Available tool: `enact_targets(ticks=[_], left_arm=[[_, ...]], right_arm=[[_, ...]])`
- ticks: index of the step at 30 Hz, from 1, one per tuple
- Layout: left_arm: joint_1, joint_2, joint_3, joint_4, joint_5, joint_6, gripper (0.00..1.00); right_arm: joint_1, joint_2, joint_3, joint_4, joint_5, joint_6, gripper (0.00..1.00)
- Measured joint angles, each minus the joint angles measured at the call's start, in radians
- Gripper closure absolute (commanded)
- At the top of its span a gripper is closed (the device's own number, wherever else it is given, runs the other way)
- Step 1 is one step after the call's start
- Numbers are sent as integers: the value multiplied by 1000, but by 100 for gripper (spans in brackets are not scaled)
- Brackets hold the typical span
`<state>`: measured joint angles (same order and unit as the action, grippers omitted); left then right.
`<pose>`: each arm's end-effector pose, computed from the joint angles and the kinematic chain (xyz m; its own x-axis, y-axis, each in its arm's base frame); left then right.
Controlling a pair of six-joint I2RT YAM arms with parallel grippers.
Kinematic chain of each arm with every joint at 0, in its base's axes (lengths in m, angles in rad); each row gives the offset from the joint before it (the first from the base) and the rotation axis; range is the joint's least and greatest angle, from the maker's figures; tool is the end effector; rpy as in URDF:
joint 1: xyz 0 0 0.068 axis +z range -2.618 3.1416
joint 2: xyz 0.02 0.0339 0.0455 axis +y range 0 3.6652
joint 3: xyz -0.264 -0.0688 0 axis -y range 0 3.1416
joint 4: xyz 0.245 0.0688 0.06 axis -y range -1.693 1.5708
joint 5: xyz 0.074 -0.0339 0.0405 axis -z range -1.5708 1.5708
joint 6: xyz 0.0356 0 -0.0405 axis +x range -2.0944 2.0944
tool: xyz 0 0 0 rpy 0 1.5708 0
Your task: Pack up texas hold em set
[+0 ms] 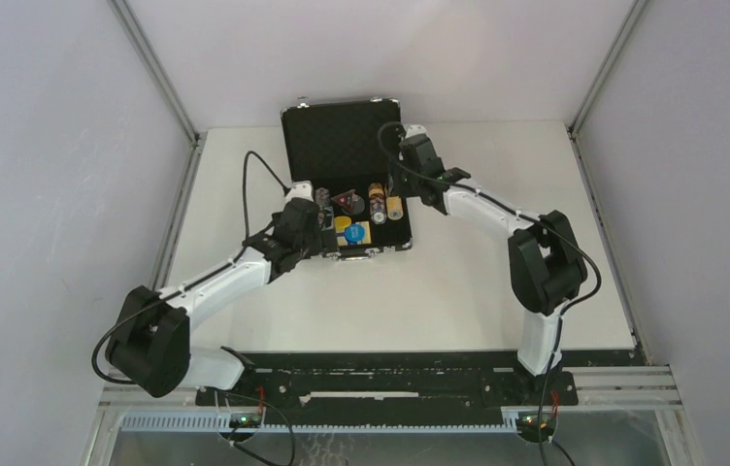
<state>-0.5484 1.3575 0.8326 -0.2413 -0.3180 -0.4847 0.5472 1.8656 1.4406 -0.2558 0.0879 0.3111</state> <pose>0.2481 -0.1385 0.2259 -0.6647 -0.1126 -0.7386 -0.0077 0.9896 -0.1439 0.3686 0.2209 0.2509 -0.6525 -0.0405 -0.7567 -0.2734 0.9439 0.1853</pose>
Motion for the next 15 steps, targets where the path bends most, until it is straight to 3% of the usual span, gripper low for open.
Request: enact_targets(ticks=[1,4,15], left_arm=[[2,-8,-10,2,-3,-6,8],[16,-44,-51,23,-21,-19,7],[46,-241,-154,86,-114,-53,8]], right_arm=[[-16,21,29,3,5,-13,40],[-43,76,106,19,38,-55,37],[-87,341,492,47,140,-198,45]])
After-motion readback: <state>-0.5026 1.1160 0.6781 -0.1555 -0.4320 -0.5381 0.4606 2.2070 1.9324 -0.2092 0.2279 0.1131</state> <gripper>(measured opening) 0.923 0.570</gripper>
